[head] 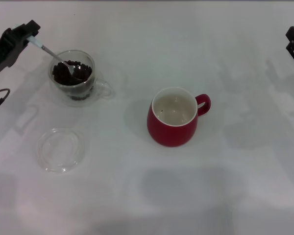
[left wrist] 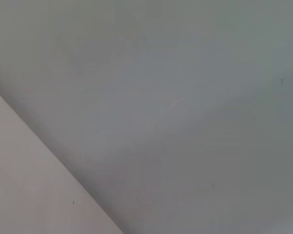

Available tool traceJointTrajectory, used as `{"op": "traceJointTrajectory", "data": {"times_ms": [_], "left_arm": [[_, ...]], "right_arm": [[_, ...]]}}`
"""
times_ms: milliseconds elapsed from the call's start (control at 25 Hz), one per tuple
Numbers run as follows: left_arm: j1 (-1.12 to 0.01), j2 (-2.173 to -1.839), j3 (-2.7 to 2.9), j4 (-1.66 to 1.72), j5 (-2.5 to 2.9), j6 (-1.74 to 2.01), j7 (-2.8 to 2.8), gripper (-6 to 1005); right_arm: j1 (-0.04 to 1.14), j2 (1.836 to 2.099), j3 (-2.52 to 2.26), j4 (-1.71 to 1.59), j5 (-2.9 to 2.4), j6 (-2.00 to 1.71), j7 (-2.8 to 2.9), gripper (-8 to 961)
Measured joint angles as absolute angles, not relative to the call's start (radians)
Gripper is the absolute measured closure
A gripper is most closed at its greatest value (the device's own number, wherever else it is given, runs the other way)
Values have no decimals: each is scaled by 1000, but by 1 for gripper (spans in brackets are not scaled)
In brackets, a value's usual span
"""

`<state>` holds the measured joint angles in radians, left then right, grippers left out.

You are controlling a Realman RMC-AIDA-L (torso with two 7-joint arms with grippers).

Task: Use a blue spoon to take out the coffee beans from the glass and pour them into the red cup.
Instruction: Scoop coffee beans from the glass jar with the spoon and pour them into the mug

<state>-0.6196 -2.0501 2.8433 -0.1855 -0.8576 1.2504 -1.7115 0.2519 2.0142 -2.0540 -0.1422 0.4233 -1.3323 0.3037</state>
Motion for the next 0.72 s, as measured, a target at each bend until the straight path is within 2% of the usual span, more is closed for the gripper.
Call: {"op": "traceJointTrajectory", "data": {"times_ms": [400, 720], "left_arm": [[-578, -2052, 2835, -179, -889, 1361, -1739, 865], [-606, -2052, 2843, -161, -861, 1462, -1758, 867]], "right_arm": [[248, 2013, -2054, -136, 423, -1332, 301, 239], [248, 2013, -2059, -136, 421, -1337, 299, 239]]}}
